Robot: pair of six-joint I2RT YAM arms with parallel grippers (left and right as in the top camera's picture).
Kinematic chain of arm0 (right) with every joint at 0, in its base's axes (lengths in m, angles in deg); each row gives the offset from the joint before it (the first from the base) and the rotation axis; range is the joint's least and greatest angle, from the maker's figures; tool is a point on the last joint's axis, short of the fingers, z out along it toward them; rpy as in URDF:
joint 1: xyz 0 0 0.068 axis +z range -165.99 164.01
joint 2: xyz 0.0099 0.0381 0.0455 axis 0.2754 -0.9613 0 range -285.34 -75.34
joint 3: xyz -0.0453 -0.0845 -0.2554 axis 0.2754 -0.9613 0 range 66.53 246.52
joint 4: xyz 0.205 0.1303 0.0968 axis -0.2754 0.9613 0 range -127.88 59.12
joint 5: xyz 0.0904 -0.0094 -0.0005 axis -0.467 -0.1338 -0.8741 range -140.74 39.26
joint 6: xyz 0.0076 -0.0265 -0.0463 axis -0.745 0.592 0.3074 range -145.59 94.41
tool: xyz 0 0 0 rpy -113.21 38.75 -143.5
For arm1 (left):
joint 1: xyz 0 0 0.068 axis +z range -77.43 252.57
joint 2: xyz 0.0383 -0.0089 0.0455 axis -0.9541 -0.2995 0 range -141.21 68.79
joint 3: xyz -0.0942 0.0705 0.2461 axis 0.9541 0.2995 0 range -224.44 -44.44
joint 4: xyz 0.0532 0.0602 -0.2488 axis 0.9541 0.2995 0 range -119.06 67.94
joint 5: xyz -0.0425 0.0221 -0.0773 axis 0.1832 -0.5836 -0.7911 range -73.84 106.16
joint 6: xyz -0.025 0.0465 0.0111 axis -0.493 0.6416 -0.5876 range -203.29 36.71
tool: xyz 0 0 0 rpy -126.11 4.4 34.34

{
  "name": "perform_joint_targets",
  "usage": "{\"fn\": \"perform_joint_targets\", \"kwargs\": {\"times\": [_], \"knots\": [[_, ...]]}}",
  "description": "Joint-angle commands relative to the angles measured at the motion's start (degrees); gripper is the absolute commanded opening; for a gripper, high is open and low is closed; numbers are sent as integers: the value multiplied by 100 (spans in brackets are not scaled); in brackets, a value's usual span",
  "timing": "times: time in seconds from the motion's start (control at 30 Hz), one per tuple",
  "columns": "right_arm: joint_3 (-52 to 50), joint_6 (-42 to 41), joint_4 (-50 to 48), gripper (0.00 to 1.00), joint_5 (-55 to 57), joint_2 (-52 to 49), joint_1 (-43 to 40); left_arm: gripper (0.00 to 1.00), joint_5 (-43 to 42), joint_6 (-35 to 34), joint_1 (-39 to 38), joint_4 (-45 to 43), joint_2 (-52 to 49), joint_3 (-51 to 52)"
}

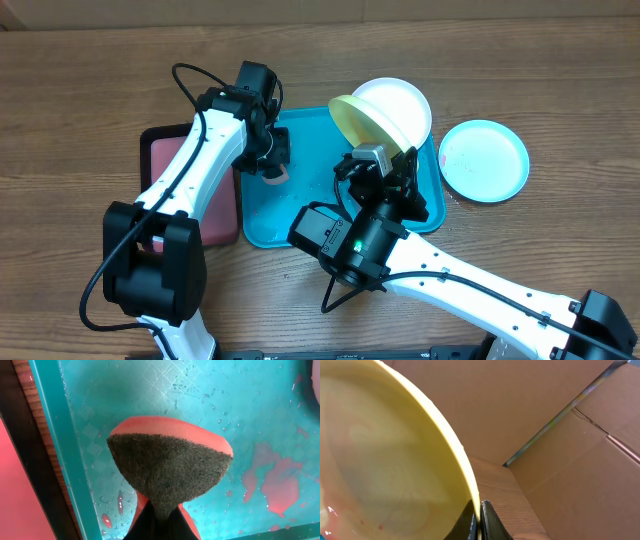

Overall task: Clean dirty plates on tray and stack at the side
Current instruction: 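Lift the yellow plate with the right gripper and tilt it up, then carry the yellow plate right and set it onto the light-blue plate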

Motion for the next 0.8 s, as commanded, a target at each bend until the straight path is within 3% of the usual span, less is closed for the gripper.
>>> {"fn": "perform_joint_targets", "kwargs": {"times": [0.0, 0.17, 0.3, 0.57, 0.77], "knots": [[125, -131, -35, 4, -118, 63, 33, 4, -26, -57, -17, -28, -17, 24], [114, -291, -33, 4, -2098, 63, -278, 4, -26, -57, -15, -31, -17, 24], [107, -118, -177, 4, -4059, 63, -1187, 4, -26, -57, -15, -33, -17, 24], [111, 1781, -1222, 4, -7667, 63, -3735, 4, -26, -57, -17, -33, -17, 24], [109, 1978, -1502, 4, -9084, 37, -5939, 4, -26, -57, -17, -48, -17, 24]]}}
